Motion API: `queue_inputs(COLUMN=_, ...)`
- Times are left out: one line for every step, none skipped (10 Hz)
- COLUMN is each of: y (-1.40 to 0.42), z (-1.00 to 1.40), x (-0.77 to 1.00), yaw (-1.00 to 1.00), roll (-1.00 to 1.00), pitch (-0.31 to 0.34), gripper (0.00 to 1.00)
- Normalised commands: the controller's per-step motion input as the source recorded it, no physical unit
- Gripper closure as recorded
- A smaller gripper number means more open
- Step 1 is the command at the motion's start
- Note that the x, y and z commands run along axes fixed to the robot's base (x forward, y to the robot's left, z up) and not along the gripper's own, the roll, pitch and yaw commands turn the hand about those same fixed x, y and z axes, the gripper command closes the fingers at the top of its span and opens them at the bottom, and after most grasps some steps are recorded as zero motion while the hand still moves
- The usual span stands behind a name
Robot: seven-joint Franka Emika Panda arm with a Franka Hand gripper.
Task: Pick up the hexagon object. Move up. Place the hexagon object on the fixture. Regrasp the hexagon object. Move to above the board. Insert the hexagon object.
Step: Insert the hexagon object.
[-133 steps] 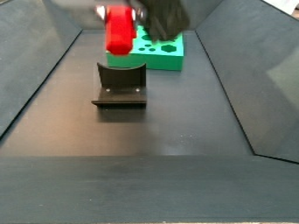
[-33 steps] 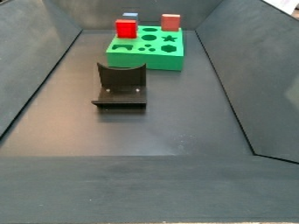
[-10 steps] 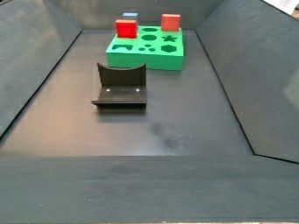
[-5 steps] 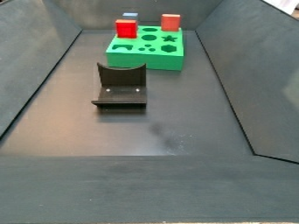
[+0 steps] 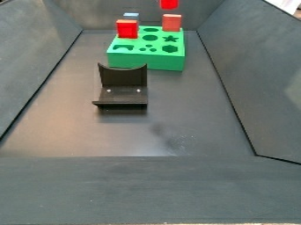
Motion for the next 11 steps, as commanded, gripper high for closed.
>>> queue_inputs(y=0.16, z=-0.46, x=-0.12, yaw=-0.19, roll=-0.1, pitch=-0.253, gripper=1.0)
queue_inputs(y=0.14, z=-0.54, x=-0.1, yaw=-0.17, roll=-0.07, pitch=-0.234, gripper=1.0)
queue_inputs(y=0.1, z=-0.52, x=-0.09, yaw=-0.12, roll=0.0, pitch=-0.196, gripper=1.0)
queue_inputs(y=0.07, z=-0.52, x=-0.09, yaw=-0.09, roll=0.01, pitch=-0.15, gripper=1.0)
queue_inputs(y=0.0, z=-0.28, x=-0.16, yaw=-0.14, roll=0.01, pitch=-0.069, gripper=1.0)
queue_inputs(y=0.0, z=0.0, x=0.0, yaw=0.0, roll=0.0, pitch=-0.011, gripper=1.0)
queue_inputs(y=0.0, z=-0.12, x=0.13, yaw=0.0, roll=0.0, pitch=0.014, gripper=1.0)
queue_inputs(y=0.07, z=-0.53, x=-0.02, yaw=-0.1, roll=0.0, pitch=-0.05, gripper=1.0)
queue_inputs(y=0.09, z=-0.56, x=0.0, yaw=-0.02, roll=0.05, pitch=-0.039, gripper=1.0)
queue_inputs(y=0.05, z=-0.58, x=-0.09, yaw=-0.06, roll=0.09, pitch=-0.034, gripper=1.0)
queue_inputs(y=0.09, z=-0.51, x=-0.01, yaw=-0.08, roll=0.06, pitch=-0.016, gripper=1.0)
